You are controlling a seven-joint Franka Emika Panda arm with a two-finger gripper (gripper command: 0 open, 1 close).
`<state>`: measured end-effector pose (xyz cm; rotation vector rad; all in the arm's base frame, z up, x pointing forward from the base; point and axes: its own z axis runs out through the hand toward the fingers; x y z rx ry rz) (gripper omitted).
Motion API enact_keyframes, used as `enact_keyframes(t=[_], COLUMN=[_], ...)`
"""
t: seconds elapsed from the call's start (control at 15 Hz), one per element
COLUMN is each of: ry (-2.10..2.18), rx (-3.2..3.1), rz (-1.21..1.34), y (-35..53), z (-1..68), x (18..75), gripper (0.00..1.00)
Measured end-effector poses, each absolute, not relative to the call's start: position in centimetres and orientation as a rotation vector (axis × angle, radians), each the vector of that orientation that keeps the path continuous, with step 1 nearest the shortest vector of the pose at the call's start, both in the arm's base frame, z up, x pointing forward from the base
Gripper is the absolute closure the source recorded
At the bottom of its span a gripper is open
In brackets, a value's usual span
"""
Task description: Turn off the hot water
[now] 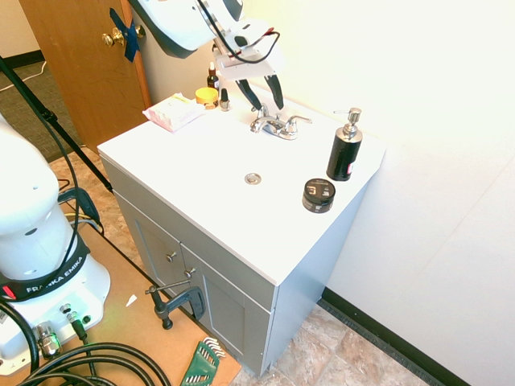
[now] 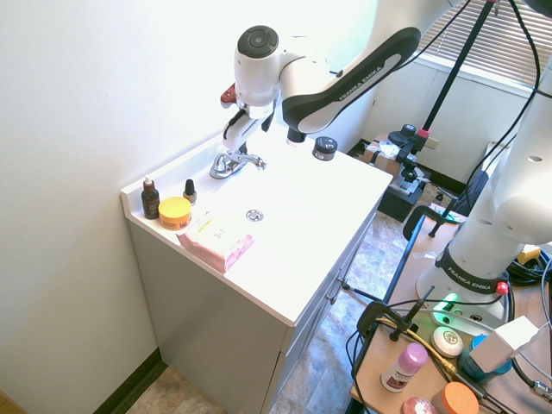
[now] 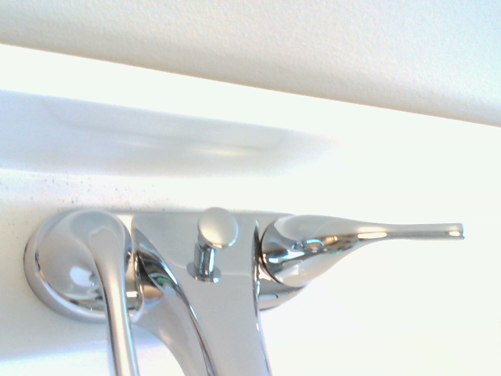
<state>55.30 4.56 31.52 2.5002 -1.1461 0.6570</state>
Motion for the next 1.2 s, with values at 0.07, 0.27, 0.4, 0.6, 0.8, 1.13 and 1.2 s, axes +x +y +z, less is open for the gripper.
enact_keyframes(t=[0.07,0.27,0.4,0.6,0.8,1.13,1.2], ry=[-1.142,-1.152,-1.168,-1.169,-1.182,-1.244,-1.265], rx=[2.504,2.518,2.546,2.572,2.573,2.618,2.629], rz=[0.642,0.621,0.614,0.619,0.62,0.487,0.459], y=[4.9,6.0,7.1,8.9,9.9,5.9,4.6], z=[30.8,30.5,30.3,29.6,28.7,31.7,32.6], x=[55.5,56.0,56.6,58.2,59.6,54.7,52.9], gripper=[0.0,0.0,0.0,0.0,0.0,0.0,0.0])
